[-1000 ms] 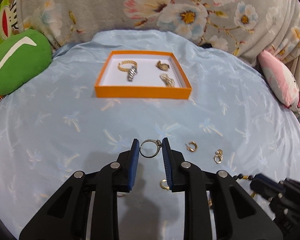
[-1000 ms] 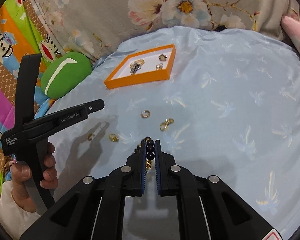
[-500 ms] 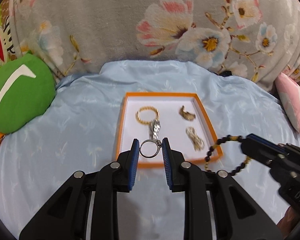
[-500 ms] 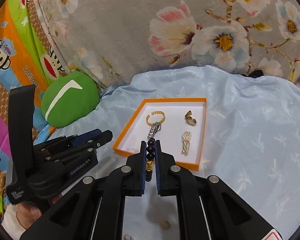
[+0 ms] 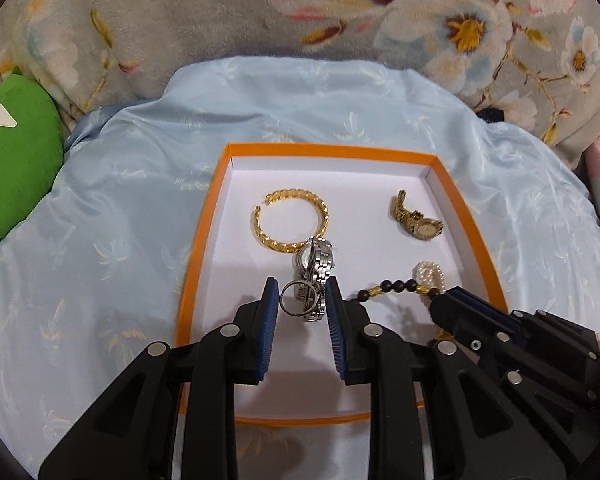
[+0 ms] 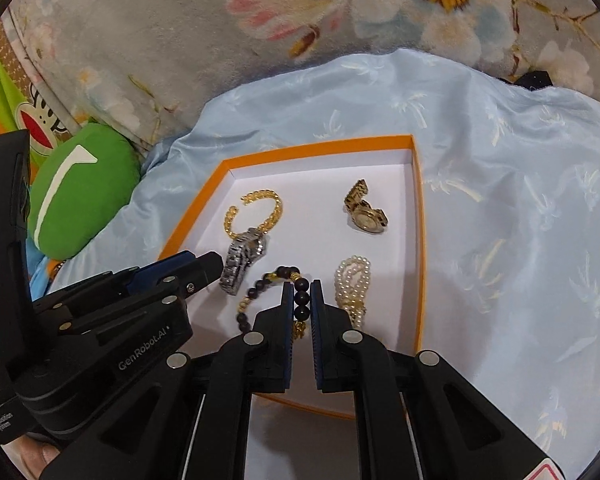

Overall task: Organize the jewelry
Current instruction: 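Lower ring and bead bracelet into the orange box and open both tools, then move the right tool to the gold hoop earring and grasp it, then grasp the gold hoop earring with the left tool and lift it, then carry the hoop earring into the orange box and open the left tool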

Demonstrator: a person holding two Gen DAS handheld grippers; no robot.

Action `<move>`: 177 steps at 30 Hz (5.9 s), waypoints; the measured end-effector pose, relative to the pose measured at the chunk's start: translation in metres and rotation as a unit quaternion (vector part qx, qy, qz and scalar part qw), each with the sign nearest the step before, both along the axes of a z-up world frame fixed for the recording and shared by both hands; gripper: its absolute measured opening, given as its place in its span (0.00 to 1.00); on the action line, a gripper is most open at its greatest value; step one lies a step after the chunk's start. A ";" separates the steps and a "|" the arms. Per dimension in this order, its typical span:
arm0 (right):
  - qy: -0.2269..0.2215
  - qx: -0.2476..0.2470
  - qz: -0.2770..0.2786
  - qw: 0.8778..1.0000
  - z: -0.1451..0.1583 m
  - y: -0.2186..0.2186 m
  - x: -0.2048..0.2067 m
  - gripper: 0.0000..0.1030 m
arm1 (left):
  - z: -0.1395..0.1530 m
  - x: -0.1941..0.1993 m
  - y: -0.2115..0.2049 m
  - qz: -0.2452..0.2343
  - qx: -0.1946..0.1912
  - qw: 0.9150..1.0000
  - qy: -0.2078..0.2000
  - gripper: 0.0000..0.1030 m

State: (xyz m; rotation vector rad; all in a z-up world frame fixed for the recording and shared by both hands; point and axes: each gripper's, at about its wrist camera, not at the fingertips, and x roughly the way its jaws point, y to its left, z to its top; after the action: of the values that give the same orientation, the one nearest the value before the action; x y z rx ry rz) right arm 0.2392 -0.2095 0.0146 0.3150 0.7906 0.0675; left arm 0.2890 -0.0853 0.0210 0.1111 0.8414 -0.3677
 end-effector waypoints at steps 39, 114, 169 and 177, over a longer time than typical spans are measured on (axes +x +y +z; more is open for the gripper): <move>-0.005 -0.025 -0.059 0.998 -0.015 0.009 -0.262 0.29 | -0.020 -0.242 0.112 0.054 -0.029 0.998 -0.021 0.76; 0.005 0.000 -0.026 1.000 -0.021 0.028 -0.254 0.16 | -0.027 -0.250 0.097 0.025 -0.022 0.999 0.008 0.17; -0.066 0.010 -0.006 0.998 0.057 -0.020 -0.026 0.18 | 0.035 -0.033 0.054 0.052 -0.058 0.994 -0.075 0.34; -0.060 0.007 -0.044 0.997 0.033 -0.029 -0.172 0.26 | 0.025 -0.139 0.106 0.044 -0.058 0.995 -0.068 0.46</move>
State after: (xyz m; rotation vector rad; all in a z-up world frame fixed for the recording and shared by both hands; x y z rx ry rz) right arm 0.0671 -0.2388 0.0479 0.3551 0.6564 0.0079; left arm 0.1504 0.0208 0.0456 -0.0083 0.6875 -0.3218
